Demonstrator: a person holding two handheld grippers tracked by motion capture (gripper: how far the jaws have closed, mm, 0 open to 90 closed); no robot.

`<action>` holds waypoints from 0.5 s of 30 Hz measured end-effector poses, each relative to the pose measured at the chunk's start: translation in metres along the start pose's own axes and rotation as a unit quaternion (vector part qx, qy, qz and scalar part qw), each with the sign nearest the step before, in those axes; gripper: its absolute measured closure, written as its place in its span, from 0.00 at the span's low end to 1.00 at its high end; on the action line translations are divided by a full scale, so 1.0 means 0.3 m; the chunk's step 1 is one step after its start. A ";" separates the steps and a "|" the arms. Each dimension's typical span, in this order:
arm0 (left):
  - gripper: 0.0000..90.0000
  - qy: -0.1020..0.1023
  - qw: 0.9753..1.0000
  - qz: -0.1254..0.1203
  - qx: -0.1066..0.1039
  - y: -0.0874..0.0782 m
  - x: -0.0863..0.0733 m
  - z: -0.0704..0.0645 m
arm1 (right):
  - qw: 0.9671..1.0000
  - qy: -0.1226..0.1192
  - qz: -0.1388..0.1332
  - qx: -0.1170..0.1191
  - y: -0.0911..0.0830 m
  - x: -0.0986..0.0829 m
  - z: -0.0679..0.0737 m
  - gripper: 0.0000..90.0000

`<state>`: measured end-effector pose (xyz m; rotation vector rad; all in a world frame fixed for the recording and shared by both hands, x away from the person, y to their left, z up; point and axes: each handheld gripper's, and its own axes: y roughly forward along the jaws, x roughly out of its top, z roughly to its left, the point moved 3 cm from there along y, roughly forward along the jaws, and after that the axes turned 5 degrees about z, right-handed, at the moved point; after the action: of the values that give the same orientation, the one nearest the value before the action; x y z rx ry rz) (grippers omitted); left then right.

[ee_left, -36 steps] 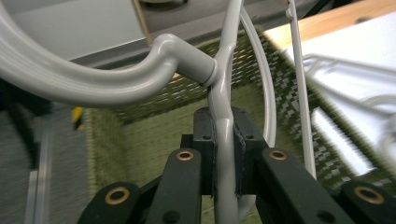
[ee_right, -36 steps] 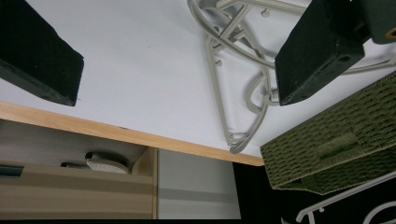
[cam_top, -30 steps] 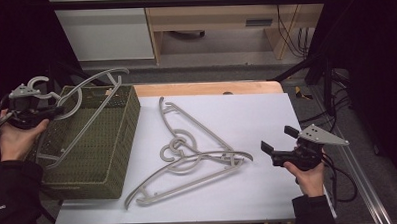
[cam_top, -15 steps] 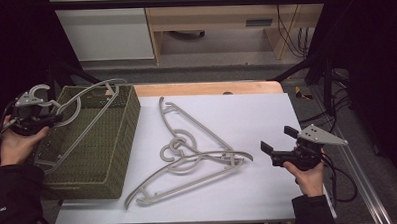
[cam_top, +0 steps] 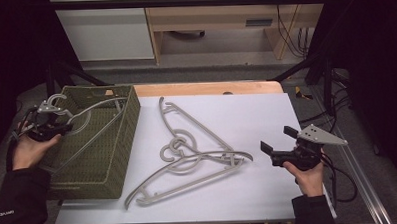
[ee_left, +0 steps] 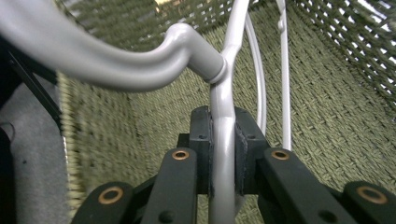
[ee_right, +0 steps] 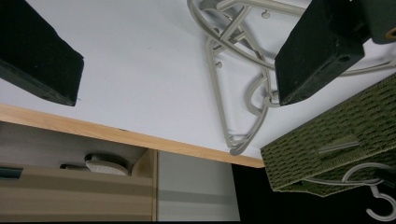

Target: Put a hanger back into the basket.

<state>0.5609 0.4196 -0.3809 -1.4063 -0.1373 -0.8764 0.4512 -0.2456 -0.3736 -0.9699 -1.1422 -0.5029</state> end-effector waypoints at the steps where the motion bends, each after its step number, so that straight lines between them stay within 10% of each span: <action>1: 0.89 -0.005 1.000 0.004 -0.001 0.010 -0.002 -0.004 | 1.000 0.000 0.000 -0.001 0.000 0.000 0.000 0.02; 15: 0.87 -0.019 0.997 0.076 0.007 0.091 -0.038 -0.020 | 1.000 0.000 -0.002 0.002 -0.005 0.003 0.002 0.02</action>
<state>0.5672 0.4170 -0.4103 -1.4007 -0.0641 -0.7217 0.4502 -0.2457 -0.3722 -0.9655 -1.1449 -0.5035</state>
